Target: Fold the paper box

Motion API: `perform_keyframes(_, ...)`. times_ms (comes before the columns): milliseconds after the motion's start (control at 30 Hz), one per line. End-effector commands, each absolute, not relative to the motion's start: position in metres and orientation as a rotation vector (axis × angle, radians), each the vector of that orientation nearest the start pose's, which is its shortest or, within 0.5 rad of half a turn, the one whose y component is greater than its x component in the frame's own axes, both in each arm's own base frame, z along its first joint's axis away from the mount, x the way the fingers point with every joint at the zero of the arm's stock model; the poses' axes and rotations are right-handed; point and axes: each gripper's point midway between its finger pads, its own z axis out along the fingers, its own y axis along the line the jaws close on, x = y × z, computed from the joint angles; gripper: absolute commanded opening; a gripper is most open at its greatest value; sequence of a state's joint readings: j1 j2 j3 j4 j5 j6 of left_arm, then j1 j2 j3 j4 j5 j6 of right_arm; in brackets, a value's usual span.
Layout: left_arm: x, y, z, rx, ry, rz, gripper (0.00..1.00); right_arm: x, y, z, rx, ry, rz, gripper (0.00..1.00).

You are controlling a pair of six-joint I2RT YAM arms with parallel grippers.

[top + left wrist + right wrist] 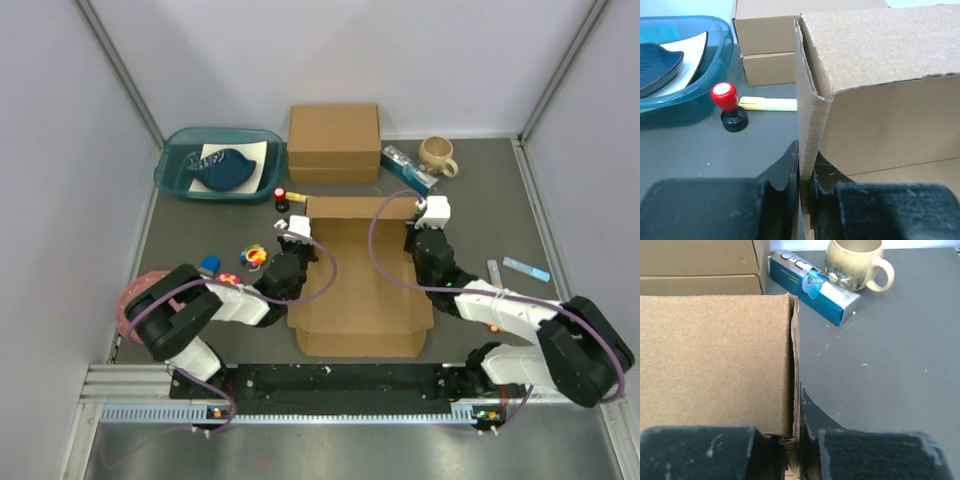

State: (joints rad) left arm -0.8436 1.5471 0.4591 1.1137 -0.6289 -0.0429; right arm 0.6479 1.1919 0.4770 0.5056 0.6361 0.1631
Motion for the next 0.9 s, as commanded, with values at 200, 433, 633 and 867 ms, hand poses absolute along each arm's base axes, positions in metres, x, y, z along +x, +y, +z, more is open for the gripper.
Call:
perform_keyframes(200,0.349,-0.239,0.160,-0.004,1.474,-0.309,0.00,0.344,0.145,0.136,0.104,1.719,0.081,0.00)
perform_keyframes(433,0.348,-0.233,0.133,0.062,1.542,-0.209,0.00,0.322,0.133,0.112,0.130,1.853,0.061,0.35)
perform_keyframes(633,0.348,-0.225,0.130,0.061,1.547,-0.136,0.00,0.302,0.135,0.120,0.073,1.951,0.104,0.62)
perform_keyframes(867,0.350,-0.218,0.132,0.031,1.556,-0.029,0.00,0.269,0.152,0.147,-0.087,2.018,0.279,0.83)
